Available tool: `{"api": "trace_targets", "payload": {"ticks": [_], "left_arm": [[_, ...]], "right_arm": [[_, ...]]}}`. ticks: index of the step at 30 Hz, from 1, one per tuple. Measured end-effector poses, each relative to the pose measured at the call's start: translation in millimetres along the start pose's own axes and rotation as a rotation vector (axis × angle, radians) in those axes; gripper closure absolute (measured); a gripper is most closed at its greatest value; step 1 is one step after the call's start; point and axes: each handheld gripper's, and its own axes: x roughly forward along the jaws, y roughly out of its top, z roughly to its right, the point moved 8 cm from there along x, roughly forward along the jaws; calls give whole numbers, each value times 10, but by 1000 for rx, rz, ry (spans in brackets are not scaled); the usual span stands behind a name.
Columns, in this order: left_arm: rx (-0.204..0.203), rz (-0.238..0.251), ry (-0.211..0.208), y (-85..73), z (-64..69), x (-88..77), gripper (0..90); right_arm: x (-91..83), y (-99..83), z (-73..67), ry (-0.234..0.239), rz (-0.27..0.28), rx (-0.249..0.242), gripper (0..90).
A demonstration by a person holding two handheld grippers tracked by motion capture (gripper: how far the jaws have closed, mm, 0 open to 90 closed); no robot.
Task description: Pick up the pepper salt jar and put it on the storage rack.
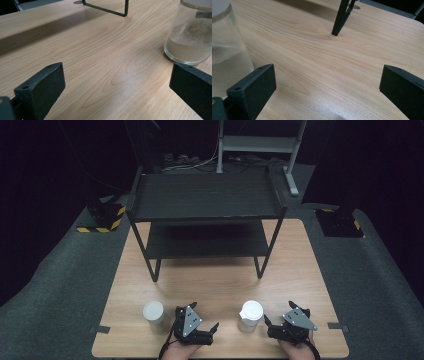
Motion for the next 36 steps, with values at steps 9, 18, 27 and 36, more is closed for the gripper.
{"api": "trace_targets", "payload": {"ticks": [9, 18, 27, 36], "left_arm": [[7, 3, -5, -15, 3, -26, 5], [-16, 6, -14, -23, -33, -37, 5], [-16, 18, -27, -37, -52, -51, 5], [5, 31, -40, -49, -51, -68, 5]], "right_arm": [[-6, -3, 42, 18, -5, 18, 0], [2, 5, 47, 26, -12, 19, 0], [-1, 1, 60, 32, -9, 27, 0], [0, 0, 56, 35, -8, 17, 0]]}}
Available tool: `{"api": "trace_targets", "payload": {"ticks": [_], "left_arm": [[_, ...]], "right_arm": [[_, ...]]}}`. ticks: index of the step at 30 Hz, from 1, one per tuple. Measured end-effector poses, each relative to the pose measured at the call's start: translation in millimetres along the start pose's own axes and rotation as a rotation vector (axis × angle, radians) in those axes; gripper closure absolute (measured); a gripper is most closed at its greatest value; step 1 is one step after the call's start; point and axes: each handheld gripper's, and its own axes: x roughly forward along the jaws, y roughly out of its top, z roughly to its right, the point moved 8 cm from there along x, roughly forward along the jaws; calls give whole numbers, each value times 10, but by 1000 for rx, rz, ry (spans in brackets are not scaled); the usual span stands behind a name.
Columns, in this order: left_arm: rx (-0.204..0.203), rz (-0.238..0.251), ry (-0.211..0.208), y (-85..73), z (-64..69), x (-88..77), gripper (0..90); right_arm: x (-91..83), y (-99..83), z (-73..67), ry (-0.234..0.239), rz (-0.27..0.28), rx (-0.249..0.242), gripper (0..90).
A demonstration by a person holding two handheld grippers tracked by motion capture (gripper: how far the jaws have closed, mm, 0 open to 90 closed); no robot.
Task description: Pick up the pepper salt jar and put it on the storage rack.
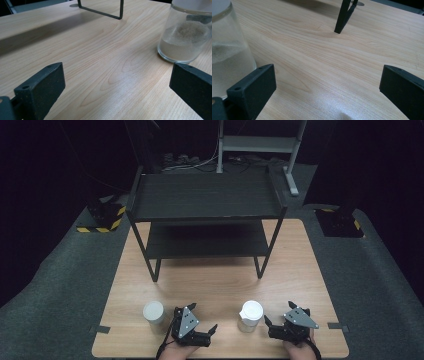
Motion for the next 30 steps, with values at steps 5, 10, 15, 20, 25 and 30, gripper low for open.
{"api": "trace_targets", "payload": {"ticks": [5, 10, 15, 20, 25, 30], "left_arm": [[6, 18, -1, 33, 4, -55, 5], [-21, 47, -24, 111, -13, -145, 4], [-11, 80, -34, 235, 15, -267, 4], [5, 119, -34, 350, 35, -401, 4], [9, 141, -41, 437, 48, -509, 5], [26, 157, -41, 521, 76, -611, 4]], "right_arm": [[4, 9, -2, 2, -13, -4, 0], [5, 11, -1, 4, -16, -7, 0], [7, 14, -1, 6, -19, -10, 0], [8, 16, -5, 7, -21, -11, 0], [9, 17, -7, 6, -22, -13, 0], [8, 16, -5, 7, -21, -11, 0]]}}
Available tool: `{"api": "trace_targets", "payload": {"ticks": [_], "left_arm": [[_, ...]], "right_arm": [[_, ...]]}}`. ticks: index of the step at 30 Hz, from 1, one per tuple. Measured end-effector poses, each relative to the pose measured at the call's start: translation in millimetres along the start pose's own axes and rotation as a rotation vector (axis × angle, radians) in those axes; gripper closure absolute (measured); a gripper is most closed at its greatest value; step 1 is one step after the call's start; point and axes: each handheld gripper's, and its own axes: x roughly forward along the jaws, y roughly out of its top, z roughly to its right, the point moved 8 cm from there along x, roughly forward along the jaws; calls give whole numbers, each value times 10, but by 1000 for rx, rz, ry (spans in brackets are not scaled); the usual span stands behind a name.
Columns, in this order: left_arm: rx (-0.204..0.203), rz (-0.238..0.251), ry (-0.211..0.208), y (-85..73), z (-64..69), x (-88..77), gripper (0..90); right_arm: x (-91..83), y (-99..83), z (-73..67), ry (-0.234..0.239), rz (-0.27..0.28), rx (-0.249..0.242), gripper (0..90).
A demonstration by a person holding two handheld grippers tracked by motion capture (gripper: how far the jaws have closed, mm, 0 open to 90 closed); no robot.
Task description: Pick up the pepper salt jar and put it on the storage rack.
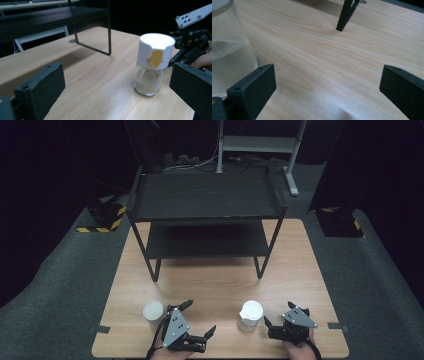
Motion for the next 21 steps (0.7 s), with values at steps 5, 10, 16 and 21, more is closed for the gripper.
{"api": "trace_targets", "payload": {"ticks": [5, 10, 16, 21], "left_arm": [[0, 14, 8, 66, -7, -80, 4], [1, 19, 25, 101, -54, -172, 5], [-4, 29, 61, 121, -137, -303, 5], [4, 31, 93, 95, -197, -410, 5]], "right_arm": [[0, 0, -1, 0, 0, -1, 0], [0, 0, -2, -1, 0, -1, 0], [0, -1, 1, -2, 2, 1, 0], [-1, -2, -1, -5, 3, 3, 0]]}}
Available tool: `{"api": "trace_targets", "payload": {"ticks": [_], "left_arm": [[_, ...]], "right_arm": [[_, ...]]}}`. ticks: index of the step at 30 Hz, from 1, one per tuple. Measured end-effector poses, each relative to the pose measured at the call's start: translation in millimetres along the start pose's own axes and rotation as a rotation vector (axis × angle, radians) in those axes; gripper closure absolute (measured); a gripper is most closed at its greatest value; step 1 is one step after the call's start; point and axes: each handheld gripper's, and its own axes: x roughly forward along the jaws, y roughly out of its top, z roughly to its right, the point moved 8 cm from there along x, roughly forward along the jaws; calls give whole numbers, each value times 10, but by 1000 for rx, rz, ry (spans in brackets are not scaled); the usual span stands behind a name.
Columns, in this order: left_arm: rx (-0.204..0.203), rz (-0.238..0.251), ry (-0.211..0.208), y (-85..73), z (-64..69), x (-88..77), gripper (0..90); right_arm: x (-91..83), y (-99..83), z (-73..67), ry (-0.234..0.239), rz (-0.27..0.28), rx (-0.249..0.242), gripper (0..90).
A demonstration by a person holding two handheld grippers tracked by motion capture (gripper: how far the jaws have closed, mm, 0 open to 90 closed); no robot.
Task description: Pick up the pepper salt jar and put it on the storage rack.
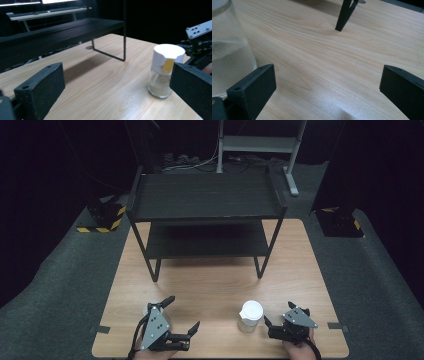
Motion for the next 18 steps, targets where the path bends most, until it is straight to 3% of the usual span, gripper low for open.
{"api": "trace_targets", "payload": {"ticks": [18], "left_arm": [[-14, -17, 105, -191, -233, -253, 5]], "right_arm": [[-2, -2, 2, -2, 2, 5, 0]]}}
